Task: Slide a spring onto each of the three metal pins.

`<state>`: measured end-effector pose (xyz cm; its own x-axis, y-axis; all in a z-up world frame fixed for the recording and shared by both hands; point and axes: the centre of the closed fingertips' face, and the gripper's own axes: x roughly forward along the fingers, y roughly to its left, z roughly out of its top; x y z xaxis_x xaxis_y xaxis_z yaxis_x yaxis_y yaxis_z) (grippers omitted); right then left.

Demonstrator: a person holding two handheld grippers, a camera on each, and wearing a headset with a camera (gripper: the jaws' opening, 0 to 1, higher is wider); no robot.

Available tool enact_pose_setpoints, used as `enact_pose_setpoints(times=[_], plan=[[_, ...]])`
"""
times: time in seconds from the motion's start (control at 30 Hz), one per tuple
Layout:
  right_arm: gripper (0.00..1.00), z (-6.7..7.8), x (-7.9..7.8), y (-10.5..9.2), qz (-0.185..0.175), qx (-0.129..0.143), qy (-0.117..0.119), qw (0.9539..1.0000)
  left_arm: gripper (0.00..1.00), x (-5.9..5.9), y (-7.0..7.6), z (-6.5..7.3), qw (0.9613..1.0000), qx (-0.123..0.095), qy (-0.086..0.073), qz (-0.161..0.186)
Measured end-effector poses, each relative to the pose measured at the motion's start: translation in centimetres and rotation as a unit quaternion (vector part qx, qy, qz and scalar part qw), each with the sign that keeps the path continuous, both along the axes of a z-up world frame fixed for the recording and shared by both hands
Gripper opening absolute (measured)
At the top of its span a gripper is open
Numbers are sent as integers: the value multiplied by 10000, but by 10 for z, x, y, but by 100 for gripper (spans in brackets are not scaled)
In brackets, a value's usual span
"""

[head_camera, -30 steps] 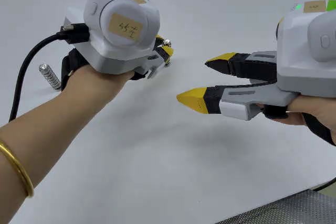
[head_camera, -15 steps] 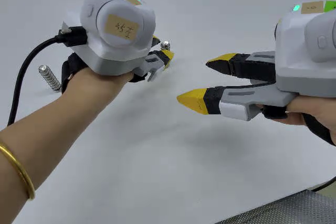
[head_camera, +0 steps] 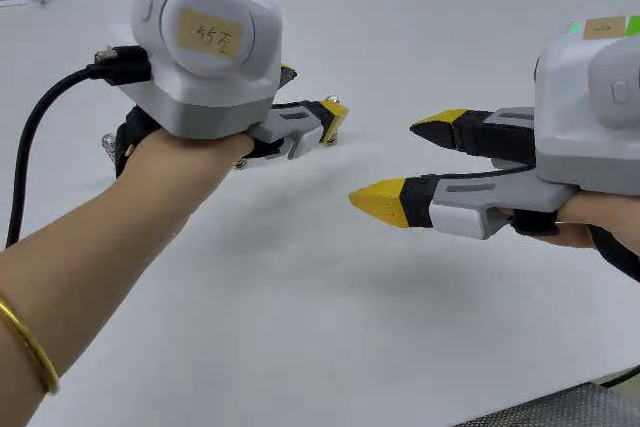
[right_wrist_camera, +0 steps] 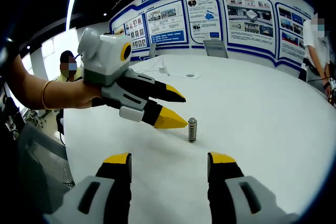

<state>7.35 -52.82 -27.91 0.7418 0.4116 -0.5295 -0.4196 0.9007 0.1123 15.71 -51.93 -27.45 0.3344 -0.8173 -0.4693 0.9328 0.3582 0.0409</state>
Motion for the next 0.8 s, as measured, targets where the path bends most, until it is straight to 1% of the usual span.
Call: enact_pose_setpoints(times=[0.17,0.3,0.47,0.53,0.63,0.8], plan=[[62,1,0,0,10,-75,14,10000,44,-1,13,12,9998,-113,46,128],[63,2,0,1,22,-79,31,10000,51,-3,26,18,9997,-113,-1,215],[65,4,-1,3,21,-105,36,9999,58,-8,44,22,9995,-78,5,318],[65,5,-1,3,25,-121,37,9999,60,-8,50,23,9992,-63,0,384],[66,8,-1,4,18,-129,34,9999,64,-10,62,26,9986,-88,46,511],[68,11,-2,6,15,-128,39,9999,70,-12,79,28,9978,-59,39,656]])
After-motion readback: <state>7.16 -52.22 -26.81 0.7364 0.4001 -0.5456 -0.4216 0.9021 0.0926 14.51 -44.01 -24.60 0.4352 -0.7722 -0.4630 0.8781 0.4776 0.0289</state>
